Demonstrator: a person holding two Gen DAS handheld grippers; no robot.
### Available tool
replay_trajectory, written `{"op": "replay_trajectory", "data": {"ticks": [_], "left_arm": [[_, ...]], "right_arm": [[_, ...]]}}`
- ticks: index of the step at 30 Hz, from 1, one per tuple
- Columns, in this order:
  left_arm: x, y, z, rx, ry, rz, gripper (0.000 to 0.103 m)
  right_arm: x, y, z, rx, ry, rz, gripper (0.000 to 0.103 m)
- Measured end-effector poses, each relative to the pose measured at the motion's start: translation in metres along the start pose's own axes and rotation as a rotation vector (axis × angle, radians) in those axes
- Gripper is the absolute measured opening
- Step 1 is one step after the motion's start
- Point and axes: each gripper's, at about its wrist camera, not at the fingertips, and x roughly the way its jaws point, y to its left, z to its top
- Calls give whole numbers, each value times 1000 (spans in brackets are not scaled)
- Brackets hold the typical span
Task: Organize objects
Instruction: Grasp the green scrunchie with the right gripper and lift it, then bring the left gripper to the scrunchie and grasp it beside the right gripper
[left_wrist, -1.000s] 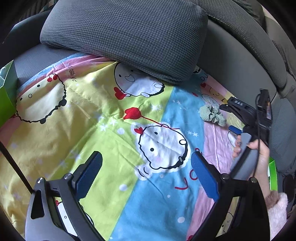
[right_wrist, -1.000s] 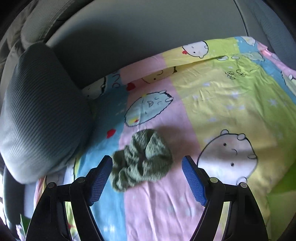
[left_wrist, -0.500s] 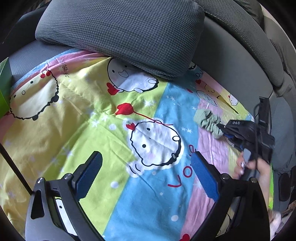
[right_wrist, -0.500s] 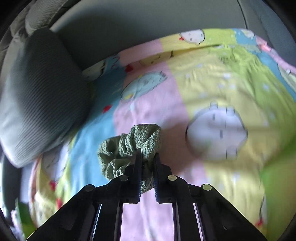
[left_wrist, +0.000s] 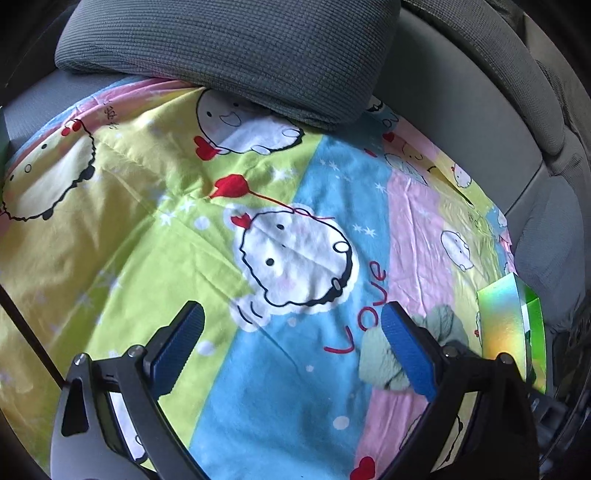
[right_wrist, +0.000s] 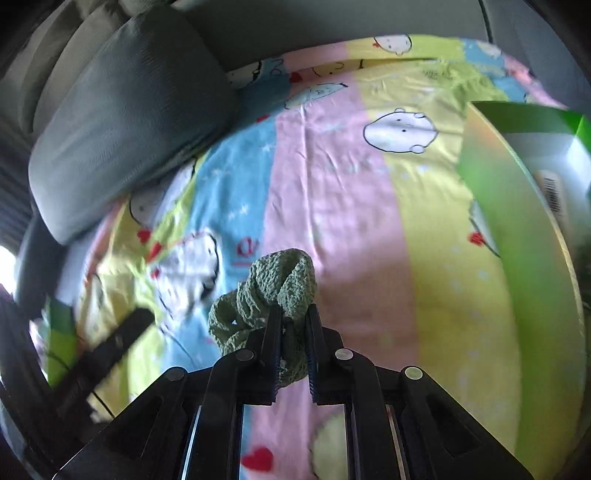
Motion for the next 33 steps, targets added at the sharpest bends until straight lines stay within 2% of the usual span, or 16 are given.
{"op": "replay_trajectory", "data": {"ticks": [3, 5, 7, 9, 15, 18, 20, 22, 24, 26, 30, 33], "left_arm": [[3, -5, -4, 8, 21, -22, 96], [5, -8, -6, 14, 39, -44, 96], [7, -13, -8, 21, 53, -65, 96], [9, -18, -10, 32, 73, -85, 96], [22, -40, -23, 98, 145, -119, 92], [33, -51, -30, 143, 206, -147, 84], [40, -55, -35, 160, 228, -132, 83], [40, -60, -37, 200, 213, -107, 83], [41, -63, -40, 229, 203, -90, 81], [41, -65, -42, 255, 191, -78, 74], [42, -70, -45, 294, 178, -88, 56], [43, -75, -47, 311, 171, -91, 46]], "right_arm": [[3, -6, -1, 13, 22, -51, 15], [1, -14, 1, 48, 18, -62, 25], [-2, -23, 4, 84, -4, -61, 50], [-8, -31, 5, 118, -40, -43, 57], [-19, -42, 8, 172, -109, 52, 57], [-14, -34, 10, 181, -100, 89, 57], [-8, -29, 10, 178, -79, 128, 57], [0, -25, 11, 176, -55, 123, 57], [7, -24, 11, 175, -44, 74, 57], [14, -25, 11, 172, -26, 37, 57], [31, -26, 10, 181, 28, 83, 57], [32, -20, 8, 146, 25, 108, 54]]}}
